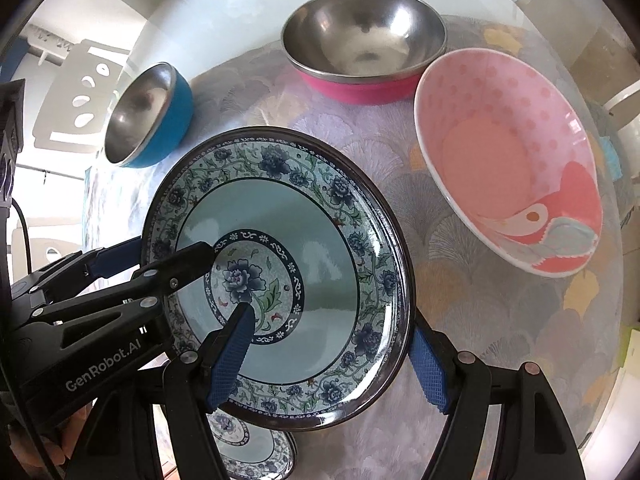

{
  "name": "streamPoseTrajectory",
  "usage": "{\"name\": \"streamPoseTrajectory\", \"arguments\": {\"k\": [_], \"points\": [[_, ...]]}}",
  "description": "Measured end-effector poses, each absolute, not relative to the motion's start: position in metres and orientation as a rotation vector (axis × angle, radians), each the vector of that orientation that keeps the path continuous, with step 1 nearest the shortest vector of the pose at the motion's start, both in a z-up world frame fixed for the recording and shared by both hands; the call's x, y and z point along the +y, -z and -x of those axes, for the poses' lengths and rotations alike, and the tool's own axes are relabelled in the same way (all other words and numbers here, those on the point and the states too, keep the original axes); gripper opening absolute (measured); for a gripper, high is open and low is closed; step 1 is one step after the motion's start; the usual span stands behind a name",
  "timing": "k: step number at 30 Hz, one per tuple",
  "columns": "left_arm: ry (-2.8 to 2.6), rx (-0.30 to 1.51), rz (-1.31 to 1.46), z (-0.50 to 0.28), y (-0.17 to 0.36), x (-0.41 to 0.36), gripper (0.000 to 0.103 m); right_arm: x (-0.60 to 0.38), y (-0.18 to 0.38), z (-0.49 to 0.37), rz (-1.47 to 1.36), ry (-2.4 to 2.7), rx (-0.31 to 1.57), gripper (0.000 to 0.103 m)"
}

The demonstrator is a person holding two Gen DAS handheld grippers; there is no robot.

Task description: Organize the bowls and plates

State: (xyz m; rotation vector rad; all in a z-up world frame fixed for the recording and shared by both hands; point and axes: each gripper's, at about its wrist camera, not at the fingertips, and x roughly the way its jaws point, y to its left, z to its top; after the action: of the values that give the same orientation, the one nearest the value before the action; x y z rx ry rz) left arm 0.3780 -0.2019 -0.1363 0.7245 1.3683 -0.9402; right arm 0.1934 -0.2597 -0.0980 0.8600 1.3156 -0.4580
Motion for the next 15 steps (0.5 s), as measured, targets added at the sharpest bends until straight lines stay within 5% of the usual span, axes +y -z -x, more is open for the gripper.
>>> {"name": "streamPoseTrajectory", "arguments": {"k": [15], "points": [[0.916,1.347,-0.679,-0.377,0.123,-0.183,0.052,-0.257,0.102,-0.189,-0.835,0.428,1.302,0.073]]}}
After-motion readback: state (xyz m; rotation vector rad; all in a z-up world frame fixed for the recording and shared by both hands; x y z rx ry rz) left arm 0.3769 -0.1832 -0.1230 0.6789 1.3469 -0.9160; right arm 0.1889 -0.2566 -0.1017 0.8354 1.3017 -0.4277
